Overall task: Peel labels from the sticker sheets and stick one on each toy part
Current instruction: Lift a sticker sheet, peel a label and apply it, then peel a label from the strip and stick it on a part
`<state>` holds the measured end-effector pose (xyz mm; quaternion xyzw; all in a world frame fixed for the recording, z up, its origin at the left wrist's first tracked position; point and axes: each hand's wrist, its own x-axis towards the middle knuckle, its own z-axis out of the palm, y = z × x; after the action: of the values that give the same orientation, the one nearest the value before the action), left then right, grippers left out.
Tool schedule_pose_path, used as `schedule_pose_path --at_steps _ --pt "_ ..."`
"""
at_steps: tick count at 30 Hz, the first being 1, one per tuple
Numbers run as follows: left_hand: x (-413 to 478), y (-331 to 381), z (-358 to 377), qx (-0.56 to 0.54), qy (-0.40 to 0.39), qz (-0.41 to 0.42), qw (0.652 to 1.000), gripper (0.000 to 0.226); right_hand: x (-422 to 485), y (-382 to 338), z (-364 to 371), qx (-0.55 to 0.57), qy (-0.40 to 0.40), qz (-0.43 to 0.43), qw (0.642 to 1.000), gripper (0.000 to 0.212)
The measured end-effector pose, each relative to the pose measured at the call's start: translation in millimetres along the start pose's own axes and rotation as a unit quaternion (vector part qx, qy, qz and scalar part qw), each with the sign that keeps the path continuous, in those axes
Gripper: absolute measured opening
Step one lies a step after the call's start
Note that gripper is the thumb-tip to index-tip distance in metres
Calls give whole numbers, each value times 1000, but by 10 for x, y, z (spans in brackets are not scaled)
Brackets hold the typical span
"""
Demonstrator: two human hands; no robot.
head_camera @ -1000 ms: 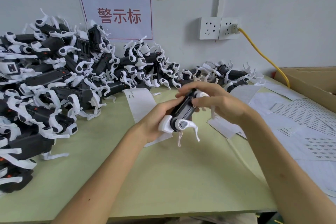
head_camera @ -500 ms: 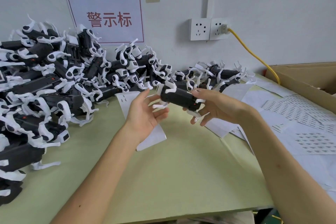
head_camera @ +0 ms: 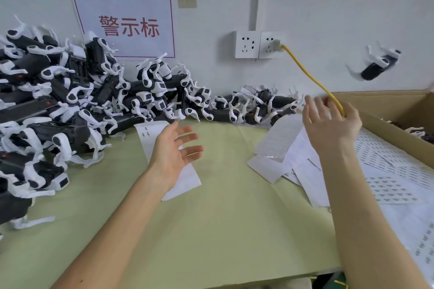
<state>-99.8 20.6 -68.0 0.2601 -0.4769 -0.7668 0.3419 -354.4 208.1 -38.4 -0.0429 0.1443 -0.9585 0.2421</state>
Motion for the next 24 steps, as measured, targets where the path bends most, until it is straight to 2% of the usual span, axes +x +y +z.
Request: schedule_pose_path --at_steps 3,7,9,12,13,14,15,16,17,18,21,22,24 --pt "-6 7 6 16 3 4 1000 41 -10 254 21 -117 49 39 991 38" --pt "-35 21 16 48 6 17 999 39 -82 597 138 -317 15 60 946 19" --pt "-50 21 41 73 18 41 996 37 -142 759 151 -433 -19 38 901 17" --pt "-40 10 45 159 55 138 976 30 -268 999 109 -606 -94 -48 789 21" --pt "-34 -5 32 231 61 185 953 28 -322 1079 91 -651 -123 -75 745 20" --pt "-18 -33 11 342 58 231 909 27 -376 1155 74 -686 -153 -97 704 21" --pt "5 -74 -12 480 59 260 835 25 -429 1226 55 -710 -184 -113 670 22" --pt "10 -114 -27 594 58 266 757 24 -477 1291 38 -726 -213 -122 643 23" --pt "24 -146 -40 662 46 249 705 26 -518 1351 22 -734 -236 -124 625 24" --pt "33 -167 -59 689 17 218 691 30 -553 1402 6 -740 -253 -122 611 23" --pt "31 -242 -83 638 -134 123 748 30 -610 1493 -44 -754 -282 -115 582 22" --pt "16 -260 -73 622 -171 112 755 26 -614 1506 -54 -758 -286 -112 576 21" --pt "-6 -261 -33 588 -197 131 773 25 -611 1514 -57 -761 -287 -109 572 19"
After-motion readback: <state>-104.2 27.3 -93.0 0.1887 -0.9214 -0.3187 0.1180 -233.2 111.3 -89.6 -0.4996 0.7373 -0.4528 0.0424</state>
